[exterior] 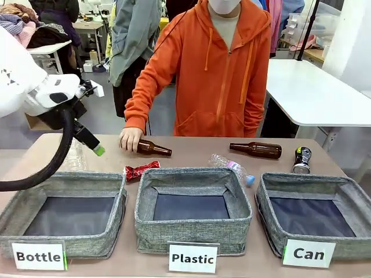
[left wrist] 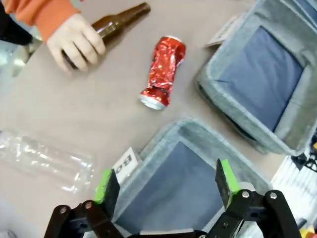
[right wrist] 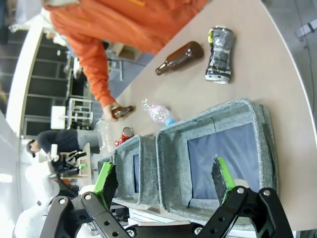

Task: Sort the can waste into the basket.
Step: Pick up the can waste from the table and place it in the right Fabric basket.

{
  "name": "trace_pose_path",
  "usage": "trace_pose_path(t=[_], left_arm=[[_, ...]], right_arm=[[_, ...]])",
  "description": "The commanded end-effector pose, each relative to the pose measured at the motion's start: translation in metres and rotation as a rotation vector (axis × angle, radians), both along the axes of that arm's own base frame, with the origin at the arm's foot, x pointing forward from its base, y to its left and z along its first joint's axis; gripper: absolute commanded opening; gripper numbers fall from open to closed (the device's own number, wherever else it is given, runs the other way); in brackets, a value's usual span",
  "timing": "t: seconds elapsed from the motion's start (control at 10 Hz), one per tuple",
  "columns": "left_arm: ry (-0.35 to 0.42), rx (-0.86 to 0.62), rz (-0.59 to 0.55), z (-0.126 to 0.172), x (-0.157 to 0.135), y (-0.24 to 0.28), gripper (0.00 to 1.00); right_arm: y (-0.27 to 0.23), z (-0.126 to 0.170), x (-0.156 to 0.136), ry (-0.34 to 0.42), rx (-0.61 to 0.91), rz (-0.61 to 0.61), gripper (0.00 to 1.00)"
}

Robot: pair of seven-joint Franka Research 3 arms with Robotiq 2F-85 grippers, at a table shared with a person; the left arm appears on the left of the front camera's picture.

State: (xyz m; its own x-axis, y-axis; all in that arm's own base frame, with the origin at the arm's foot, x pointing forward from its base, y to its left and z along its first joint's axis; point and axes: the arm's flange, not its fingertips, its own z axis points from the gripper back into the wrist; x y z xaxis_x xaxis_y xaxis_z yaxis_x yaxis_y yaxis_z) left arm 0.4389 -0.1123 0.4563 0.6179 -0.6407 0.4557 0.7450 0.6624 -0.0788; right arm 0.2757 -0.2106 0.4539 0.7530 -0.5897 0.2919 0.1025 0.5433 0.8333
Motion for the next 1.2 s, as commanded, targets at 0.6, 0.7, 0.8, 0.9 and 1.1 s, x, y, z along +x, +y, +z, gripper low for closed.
trace_pose_path(t=[0.6, 0.7, 0.8, 0.9, 1.1], left_arm=[[-0.271, -0.682, 0.094, 0.089, -0.187, 0.353, 1.00], [-0.301, -0.791, 0.154, 0.068, -0.204, 0.385, 1.00], [-0.332, -0.877, 0.196, 0.048, -0.221, 0.404, 1.00], [-0.342, -0.945, 0.268, 0.027, -0.234, 0.418, 1.00], [-0.352, -1.050, 0.325, -0.012, -0.250, 0.425, 1.00]], right_arm=[[-0.003, 0.001, 0.003, -0.037, 0.001, 0.007, 1.00], [-0.003, 0.001, 0.003, -0.037, 0.001, 0.007, 1.00], [-0.003, 0.001, 0.003, -0.037, 0.001, 0.007, 1.00], [-0.003, 0.001, 0.003, -0.037, 0.001, 0.007, 1.00], [-0.003, 0.001, 0.003, -0.037, 0.001, 0.007, 1.00]])
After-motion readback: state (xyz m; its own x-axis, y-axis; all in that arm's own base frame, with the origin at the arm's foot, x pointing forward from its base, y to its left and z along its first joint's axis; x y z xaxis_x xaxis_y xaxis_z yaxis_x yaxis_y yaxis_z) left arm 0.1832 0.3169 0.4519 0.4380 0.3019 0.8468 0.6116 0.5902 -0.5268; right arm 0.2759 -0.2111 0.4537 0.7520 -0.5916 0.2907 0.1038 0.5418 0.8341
